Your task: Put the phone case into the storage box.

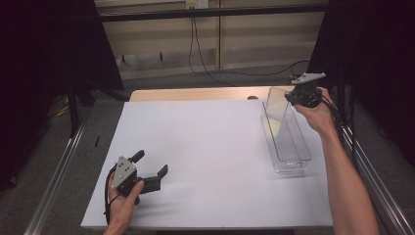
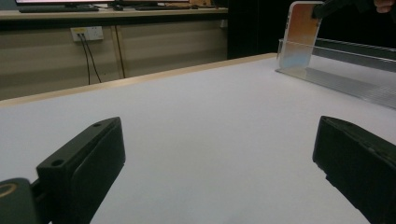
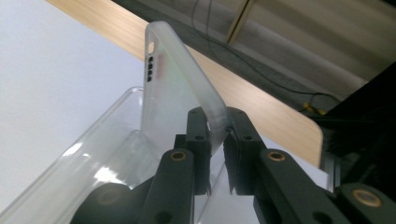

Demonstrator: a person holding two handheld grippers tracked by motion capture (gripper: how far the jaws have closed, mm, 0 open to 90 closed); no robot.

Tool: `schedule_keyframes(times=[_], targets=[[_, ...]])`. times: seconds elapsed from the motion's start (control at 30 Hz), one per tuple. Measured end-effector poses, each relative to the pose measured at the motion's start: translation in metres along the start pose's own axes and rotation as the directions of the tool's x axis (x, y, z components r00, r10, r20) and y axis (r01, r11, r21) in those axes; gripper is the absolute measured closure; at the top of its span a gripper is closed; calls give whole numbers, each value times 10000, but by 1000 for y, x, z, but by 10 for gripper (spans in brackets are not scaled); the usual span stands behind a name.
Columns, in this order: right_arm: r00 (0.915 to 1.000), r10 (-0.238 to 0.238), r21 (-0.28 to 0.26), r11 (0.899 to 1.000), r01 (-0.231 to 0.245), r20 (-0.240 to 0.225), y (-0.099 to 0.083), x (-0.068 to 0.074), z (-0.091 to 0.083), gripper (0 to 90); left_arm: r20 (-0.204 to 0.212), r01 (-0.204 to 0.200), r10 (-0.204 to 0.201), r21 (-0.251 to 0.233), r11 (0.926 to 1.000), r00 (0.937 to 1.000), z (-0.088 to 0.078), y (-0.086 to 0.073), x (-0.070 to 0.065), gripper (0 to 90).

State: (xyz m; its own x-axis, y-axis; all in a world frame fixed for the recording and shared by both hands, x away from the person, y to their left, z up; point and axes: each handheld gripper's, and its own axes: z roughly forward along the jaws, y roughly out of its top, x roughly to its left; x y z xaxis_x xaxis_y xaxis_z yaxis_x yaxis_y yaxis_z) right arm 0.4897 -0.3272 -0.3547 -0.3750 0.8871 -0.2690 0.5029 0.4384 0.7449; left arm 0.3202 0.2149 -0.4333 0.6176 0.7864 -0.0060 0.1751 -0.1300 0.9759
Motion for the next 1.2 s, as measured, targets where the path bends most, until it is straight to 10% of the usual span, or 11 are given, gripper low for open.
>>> schedule_keyframes(times=[0.23, 1.2], targets=[[9984, -339, 148, 9993, 332, 443, 2, -1, 6, 826, -20, 8, -8, -12, 10000, 10000, 0, 0, 1, 24], [9897, 1418, -192, 9898, -1415, 177, -2, -13, 21, 779, -67, 6, -6, -44, 10000, 10000, -2, -1, 3, 25]])
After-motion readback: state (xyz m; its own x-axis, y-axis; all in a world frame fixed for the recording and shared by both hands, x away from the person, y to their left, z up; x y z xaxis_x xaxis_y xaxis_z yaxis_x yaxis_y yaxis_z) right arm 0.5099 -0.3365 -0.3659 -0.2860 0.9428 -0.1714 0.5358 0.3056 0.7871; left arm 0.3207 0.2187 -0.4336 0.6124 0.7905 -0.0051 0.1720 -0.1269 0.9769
